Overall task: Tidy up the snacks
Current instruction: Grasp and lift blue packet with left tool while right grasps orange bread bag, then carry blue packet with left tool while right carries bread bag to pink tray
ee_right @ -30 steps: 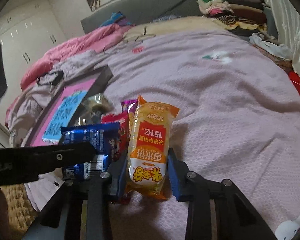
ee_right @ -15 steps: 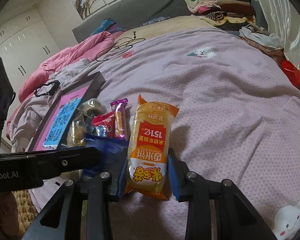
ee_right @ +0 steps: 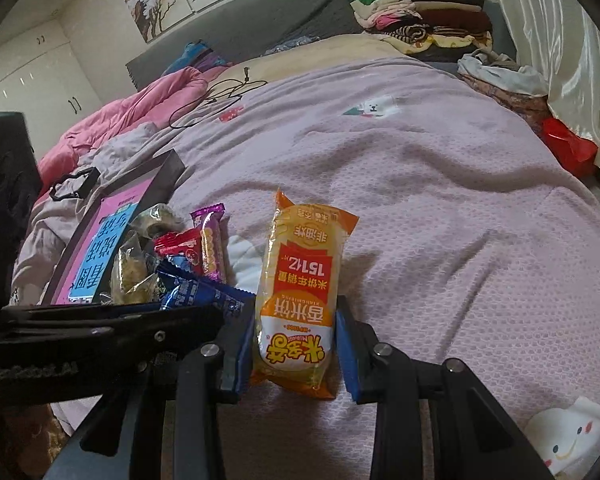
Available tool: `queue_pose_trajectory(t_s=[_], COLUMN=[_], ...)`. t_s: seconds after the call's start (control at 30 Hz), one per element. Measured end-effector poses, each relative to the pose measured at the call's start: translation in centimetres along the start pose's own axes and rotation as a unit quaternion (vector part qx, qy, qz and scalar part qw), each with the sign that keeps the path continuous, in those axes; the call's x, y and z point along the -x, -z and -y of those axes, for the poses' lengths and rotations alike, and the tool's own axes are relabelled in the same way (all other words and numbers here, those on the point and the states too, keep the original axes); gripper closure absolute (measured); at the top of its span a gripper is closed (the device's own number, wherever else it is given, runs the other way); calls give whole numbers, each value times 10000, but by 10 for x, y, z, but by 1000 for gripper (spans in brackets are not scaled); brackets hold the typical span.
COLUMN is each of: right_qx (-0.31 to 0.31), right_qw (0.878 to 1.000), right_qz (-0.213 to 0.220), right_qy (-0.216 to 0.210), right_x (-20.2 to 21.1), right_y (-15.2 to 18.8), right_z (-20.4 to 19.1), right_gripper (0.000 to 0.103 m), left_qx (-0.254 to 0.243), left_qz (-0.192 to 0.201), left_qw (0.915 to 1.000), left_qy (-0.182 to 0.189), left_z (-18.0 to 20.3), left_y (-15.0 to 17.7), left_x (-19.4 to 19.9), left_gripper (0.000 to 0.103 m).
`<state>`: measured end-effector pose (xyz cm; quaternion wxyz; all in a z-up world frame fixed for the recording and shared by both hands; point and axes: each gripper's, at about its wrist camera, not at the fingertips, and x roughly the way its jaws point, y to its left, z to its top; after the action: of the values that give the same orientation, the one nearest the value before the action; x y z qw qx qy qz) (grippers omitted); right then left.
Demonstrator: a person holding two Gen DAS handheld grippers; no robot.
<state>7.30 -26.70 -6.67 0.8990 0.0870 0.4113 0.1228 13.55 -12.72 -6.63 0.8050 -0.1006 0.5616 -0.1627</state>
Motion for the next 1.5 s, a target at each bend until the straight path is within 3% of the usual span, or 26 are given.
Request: queue_pose_trajectory(t_s=[0.53,0.97,1.5], right_qx=[30,570,1131], right_qw=[9977,9937,9869], right_qz=[626,641,477], right_qy=[-261,-717,-1049], right_x=[29,44,45], right_y=[-5,7,22], right_z=[-8,-66,-126], right_gripper=[67,67,67], left_qx=[43,222,677], left_qz=[581,1123,1544], left_qw=[9971,9934,9852], left_qy=[489,92,-305], left_z=[-17,-71,-135], left_y=[1,14,28], left_x=[75,135,173], left_gripper=[81,81,81])
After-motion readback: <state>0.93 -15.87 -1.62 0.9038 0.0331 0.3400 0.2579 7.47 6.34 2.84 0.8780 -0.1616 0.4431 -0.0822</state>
